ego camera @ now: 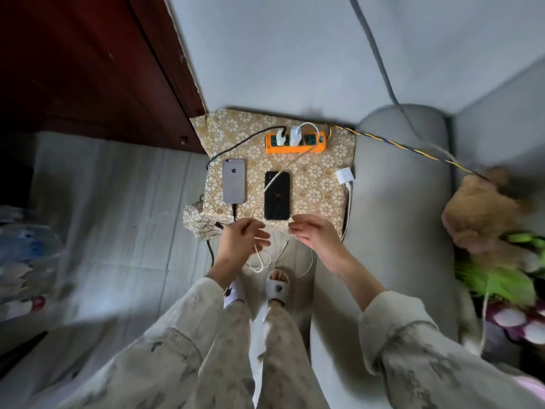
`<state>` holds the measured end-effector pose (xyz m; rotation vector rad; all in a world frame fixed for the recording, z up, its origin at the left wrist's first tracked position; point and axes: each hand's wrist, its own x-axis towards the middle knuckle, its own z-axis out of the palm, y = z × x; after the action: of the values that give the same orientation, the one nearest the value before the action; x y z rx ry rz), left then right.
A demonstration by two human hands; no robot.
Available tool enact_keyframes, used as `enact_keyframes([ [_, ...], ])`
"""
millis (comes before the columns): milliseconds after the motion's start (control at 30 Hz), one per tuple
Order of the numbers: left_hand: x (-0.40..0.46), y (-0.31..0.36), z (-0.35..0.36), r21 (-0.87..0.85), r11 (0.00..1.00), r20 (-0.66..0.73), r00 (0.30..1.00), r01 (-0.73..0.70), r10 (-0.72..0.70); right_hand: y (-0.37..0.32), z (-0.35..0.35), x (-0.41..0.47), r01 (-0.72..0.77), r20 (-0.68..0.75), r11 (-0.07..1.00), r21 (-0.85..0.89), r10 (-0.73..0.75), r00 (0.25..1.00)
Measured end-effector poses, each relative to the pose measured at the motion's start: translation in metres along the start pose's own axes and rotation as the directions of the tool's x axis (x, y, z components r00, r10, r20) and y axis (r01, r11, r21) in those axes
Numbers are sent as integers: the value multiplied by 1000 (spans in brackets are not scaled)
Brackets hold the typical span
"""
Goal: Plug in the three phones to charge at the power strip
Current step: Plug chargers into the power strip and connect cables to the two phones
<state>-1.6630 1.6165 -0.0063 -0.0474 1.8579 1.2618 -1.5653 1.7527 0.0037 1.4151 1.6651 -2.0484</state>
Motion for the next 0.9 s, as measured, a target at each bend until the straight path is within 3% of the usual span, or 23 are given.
enact_keyframes([
  [100, -5, 47, -8, -289, 952, 32, 994, 106, -101, 7, 8, -23, 58, 199, 947, -316, 7, 980],
  [200, -9, 90, -14, -478, 865, 132, 986, 151, -99, 2, 16, -39, 128, 289, 925, -357, -21, 957],
  [333, -15, 128, -15, -547, 829, 148, 988, 119, -45, -17, 8, -45, 261, 225, 839, -477, -171, 959],
  [433, -18, 142, -16, -557, 827, 147, 989, 68, 18, -34, -11, -46, 252, 165, 832, -495, -195, 967],
  [600, -36, 121, -15, -296, 954, 207, 978, 48, 15, -75, -31, -59, 250, 140, 961, -113, -234, 962],
  [700, -53, 110, -8, -160, 985, 292, 956, 59, -10, -103, -31, -68, 327, 56, 945, 36, -328, 943],
  [800, -63, 110, -4, 103, 988, 386, 920, -115, 67, -125, -24, -74, 412, 42, 911, 6, -412, 910],
  [900, -65, 105, -4, 338, 898, 439, 891, -283, 115, -146, -21, -78, 405, 61, 901, 155, -418, 906],
])
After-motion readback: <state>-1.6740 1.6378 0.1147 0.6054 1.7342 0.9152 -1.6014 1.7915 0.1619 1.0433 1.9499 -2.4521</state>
